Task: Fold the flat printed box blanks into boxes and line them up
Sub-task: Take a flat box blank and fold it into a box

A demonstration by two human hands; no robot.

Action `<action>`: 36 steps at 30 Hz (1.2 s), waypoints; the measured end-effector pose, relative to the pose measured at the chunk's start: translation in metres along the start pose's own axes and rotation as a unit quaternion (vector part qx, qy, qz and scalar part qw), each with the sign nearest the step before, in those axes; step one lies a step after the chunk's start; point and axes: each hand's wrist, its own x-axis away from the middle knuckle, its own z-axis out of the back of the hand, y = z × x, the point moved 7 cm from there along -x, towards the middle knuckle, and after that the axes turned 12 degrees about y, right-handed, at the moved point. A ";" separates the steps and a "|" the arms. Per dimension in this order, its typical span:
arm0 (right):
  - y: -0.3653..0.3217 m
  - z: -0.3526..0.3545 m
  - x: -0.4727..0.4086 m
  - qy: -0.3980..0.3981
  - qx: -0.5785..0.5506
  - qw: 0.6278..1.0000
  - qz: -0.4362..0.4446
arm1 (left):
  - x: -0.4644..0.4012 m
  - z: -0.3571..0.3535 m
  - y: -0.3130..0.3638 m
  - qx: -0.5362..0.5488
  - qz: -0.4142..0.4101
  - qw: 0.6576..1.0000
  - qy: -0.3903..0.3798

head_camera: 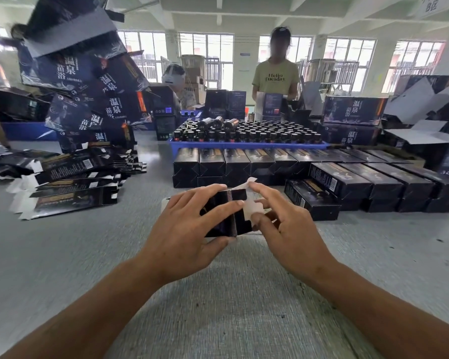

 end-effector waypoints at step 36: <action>-0.002 0.005 0.001 0.009 -0.003 1.000 -0.012 | -0.003 -0.001 0.012 -0.006 -0.038 0.999 -0.014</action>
